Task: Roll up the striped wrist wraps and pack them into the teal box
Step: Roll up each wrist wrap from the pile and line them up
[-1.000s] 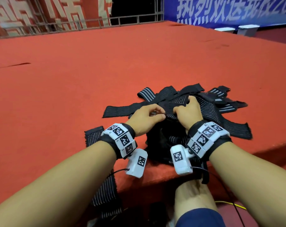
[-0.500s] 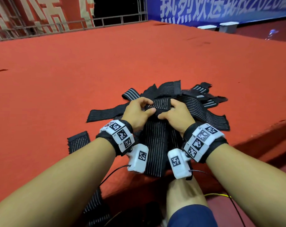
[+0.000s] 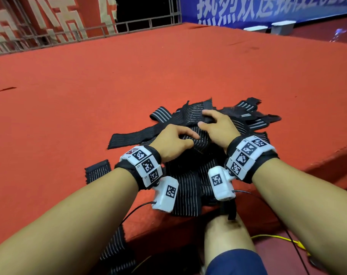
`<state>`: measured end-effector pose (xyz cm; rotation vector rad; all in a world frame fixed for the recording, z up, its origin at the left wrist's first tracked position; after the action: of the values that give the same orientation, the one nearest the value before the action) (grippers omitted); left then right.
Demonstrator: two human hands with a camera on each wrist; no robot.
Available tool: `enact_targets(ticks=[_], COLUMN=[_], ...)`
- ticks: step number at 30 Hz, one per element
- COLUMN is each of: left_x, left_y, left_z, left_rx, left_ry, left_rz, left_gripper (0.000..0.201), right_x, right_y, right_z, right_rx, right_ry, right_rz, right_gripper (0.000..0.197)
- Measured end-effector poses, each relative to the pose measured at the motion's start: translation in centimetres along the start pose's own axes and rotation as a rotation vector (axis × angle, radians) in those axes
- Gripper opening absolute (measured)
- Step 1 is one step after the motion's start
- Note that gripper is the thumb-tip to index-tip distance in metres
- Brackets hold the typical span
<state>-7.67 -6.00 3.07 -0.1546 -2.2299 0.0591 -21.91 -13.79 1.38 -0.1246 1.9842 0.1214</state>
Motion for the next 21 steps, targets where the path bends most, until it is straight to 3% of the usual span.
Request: enact_targets(ticks=[5,12,21], left_x=[-0.2,-0.5,-0.9], left_y=[0.2,0.1,0.8], left_z=[-0.8,-1.7,-4.0], left_rx=[0.054,0.125,0.3], left_ry=[0.066,0.112,0.258], left_rz=[-0.018,-0.038,0.024], left_gripper=[0.022,0.036,0.021], right_x=[0.2,1.0,3.1], right_y=[-0.4,-1.4,-3.4], right_z=[0.3,1.0,0.3], right_rx=[-0.031,-0.08,-0.073], right_ry=[-0.03,-0.207,-0.285], right_rz=[0.046,0.158,0.304], right_gripper=[0.058,0.052,0.058])
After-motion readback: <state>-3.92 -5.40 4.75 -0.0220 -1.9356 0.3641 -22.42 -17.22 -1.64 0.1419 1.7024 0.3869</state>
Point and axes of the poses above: each hand's wrist, its own y-axis away from the middle knuckle, its own z-axis out of the palm, x = y × z, the point moved 6 cm from there along -y, towards the middle knuckle, and after that the axes turned 6 degrees about z, right-handed, at the moved point
